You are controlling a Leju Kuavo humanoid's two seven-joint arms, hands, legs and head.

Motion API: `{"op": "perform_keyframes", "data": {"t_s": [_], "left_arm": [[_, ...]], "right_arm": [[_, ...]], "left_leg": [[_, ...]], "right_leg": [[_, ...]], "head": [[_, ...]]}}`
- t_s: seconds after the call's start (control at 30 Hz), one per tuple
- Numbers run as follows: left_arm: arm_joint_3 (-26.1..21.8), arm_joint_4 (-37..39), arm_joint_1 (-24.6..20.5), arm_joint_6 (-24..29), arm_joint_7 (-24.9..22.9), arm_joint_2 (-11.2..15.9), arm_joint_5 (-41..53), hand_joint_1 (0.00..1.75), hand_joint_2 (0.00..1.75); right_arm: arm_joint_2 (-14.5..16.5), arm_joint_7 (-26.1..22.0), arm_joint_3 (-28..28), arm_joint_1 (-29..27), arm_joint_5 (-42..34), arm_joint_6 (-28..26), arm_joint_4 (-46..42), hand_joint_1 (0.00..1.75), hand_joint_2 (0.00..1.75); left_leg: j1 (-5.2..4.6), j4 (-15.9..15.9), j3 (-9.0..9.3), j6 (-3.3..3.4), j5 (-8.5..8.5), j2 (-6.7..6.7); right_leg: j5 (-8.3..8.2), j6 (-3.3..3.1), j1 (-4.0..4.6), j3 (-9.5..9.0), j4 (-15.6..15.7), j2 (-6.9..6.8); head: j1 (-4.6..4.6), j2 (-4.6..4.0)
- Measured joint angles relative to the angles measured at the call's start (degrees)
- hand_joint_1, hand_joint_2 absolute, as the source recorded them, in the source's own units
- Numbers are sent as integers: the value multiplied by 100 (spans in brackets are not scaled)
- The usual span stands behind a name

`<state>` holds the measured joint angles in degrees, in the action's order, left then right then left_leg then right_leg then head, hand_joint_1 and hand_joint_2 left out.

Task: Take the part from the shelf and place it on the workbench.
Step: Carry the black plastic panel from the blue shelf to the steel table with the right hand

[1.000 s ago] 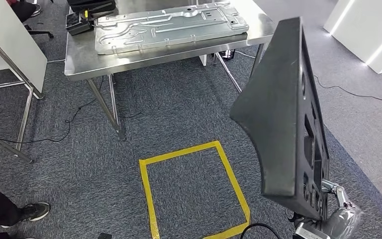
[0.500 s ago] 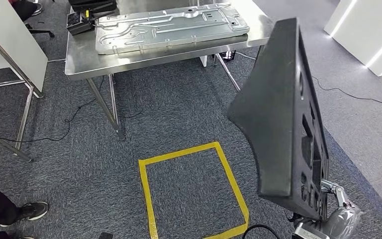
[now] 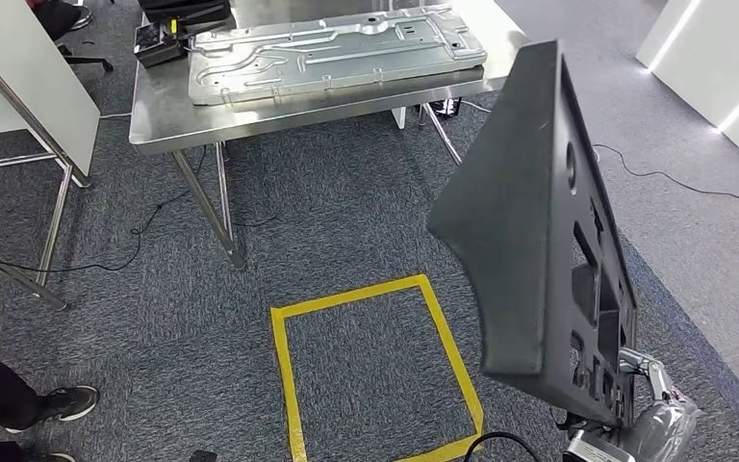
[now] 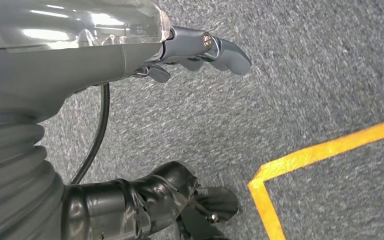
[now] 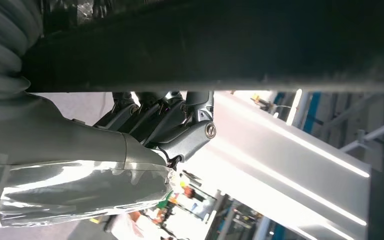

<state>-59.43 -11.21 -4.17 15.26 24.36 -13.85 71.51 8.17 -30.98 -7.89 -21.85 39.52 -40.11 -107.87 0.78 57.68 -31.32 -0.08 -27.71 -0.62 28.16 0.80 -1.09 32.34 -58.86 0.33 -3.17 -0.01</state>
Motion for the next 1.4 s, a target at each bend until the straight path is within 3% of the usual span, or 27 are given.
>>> {"op": "perform_keyframes", "data": {"t_s": [0.07,0.17,0.2,0.23,0.27,0.3,0.37,0.4,0.47,0.57,0.6,0.67,0.7,0.73,0.77,0.8,0.87,0.9,0.97,1.07,1.1,1.2,1.23,1.27,1.3,1.33,1.4], "left_arm": [[0,0,0,0,1,-1,1,0,175],[0,0,-4,0,1,1,1,0,175],[0,0,2,0,1,1,1,0,175],[0,0,10,0,0,1,1,0,175],[0,0,16,0,-1,1,1,0,175],[0,0,20,0,-1,1,1,0,175],[0,0,13,1,-1,2,1,0,175],[0,0,4,1,-1,2,1,0,175],[0,0,-4,3,-1,3,1,0,175],[-2,0,5,5,-2,1,1,0,175],[-2,0,2,7,-2,-2,1,0,175],[-2,0,-2,9,-2,-7,1,0,175],[-2,0,1,9,-3,-9,1,0,175],[-2,0,5,9,-5,-10,1,0,175],[-2,0,7,9,-7,-11,1,0,175],[-2,0,7,9,-9,-12,1,0,175],[-2,0,1,9,-10,-14,2,0,175],[-2,0,-2,9,-10,-14,3,0,175],[-2,0,-1,9,-10,-14,3,0,175],[-2,0,2,9,-10,-14,3,0,175],[-2,0,-1,10,-10,-14,3,0,175],[-2,0,0,11,-9,-14,3,0,175],[-2,0,7,11,-9,-14,3,0,175],[-2,0,14,11,-10,-14,3,0,175],[-2,0,18,11,-9,-14,3,0,175],[-2,0,19,11,-9,-14,3,0,175],[-2,0,5,11,-5,-10,3,0,175]], "right_arm": [[0,1,0,1,1,0,-2,171,175],[0,1,0,-2,2,0,-2,171,175],[0,1,0,-4,2,0,-1,171,175],[0,1,0,-5,2,0,0,171,175],[0,1,0,-5,2,0,1,171,175],[0,2,0,-5,2,0,1,171,175],[0,3,0,-5,2,0,1,171,175],[0,3,0,-6,2,0,1,171,175],[0,3,0,-6,2,0,1,171,175],[0,2,0,-6,3,0,-4,171,175],[0,2,0,-6,3,0,-5,171,175],[0,2,0,-10,3,0,-4,171,175],[0,3,0,-14,2,0,-2,171,175],[0,4,0,-19,2,0,1,171,175],[0,5,0,-20,2,0,2,171,175],[0,6,0,-20,2,0,3,171,175],[0,7,0,-17,3,0,4,171,175],[0,8,0,-19,5,0,4,171,175],[0,11,0,-23,10,0,4,171,175],[0,14,0,-22,13,0,1,171,175],[0,14,0,-22,13,0,1,171,175],[0,15,1,-25,15,0,2,171,175],[0,15,1,-26,16,0,3,171,175],[0,14,1,-25,19,0,3,171,175],[0,14,1,-24,20,0,3,171,175],[0,14,1,-23,22,0,3,171,175],[0,14,1,-22,24,0,3,171,175]], "left_leg": [[17,149,-59,-53,-121,8],[31,1148,-515,-90,-655,24],[31,1484,-674,-97,-773,24],[31,1649,-753,-97,-784,25],[31,1584,-723,-87,-680,26],[29,1299,-587,-66,-488,31],[5,498,-213,0,-139,74],[-13,225,-87,30,-56,95],[-53,59,-27,67,-45,107],[-14,-35,5,154,29,79],[5,-70,15,184,55,75],[6,-77,1,209,71,72],[5,-75,-6,211,71,67],[5,-71,-8,210,70,59],[8,-64,-7,205,66,46],[13,-53,-2,195,59,28],[14,-5,-4,144,27,-13],[8,20,-13,109,12,-30],[-6,36,-29,33,3,-53],[19,136,-72,-61,-84,-36],[25,342,-163,-79,-221,-20],[33,1418,-661,-108,-743,9],[33,1624,-758,-108,-776,12],[32,1612,-750,-98,-694,14],[29,1369,-632,-77,-515,21],[20,971,-437,-40,-298,47],[-25,272,-107,28,-56,125]], "right_leg": [[-25,-94,-12,-12,41,-18],[-32,-184,-1,-13,58,-62],[-28,-191,12,-10,51,-72],[-22,-197,24,-10,43,-79],[-16,-200,33,-13,33,-84],[-8,-198,41,-22,24,-86],[13,-174,61,-34,4,-93],[16,-151,68,-32,-3,-97],[13,-93,72,-24,-3,-111],[106,0,62,9,-104,-106],[245,25,57,98,-307,-91],[623,64,30,424,-1005,-66],[750,83,17,587,-1339,-61],[770,100,3,678,-1521,-59],[673,113,-13,662,-1481,-59],[484,123,-32,533,-1213,-58],[136,128,-53,156,-430,-16],[52,113,-49,33,-166,3],[43,58,-13,-14,-40,22],[7,-75,-27,-14,2,-14],[-4,-116,-36,-17,20,-32],[-2,-174,-3,-9,24,-91],[1,-180,11,-11,23,-109],[3,-183,24,-18,22,-122],[7,-181,34,-29,21,-135],[12,-177,41,-42,21,-146],[26,-143,65,-48,11,-165]], "head": [[2,0],[7,1],[5,0],[6,0],[7,0],[7,-1],[6,-1],[5,-1],[5,0],[4,-1],[2,-1],[0,0],[0,0],[1,-1],[1,-1],[1,0],[1,0],[2,1],[3,0],[6,0],[8,0],[11,1],[11,0],[11,0],[11,0],[11,-1],[10,0]]}}
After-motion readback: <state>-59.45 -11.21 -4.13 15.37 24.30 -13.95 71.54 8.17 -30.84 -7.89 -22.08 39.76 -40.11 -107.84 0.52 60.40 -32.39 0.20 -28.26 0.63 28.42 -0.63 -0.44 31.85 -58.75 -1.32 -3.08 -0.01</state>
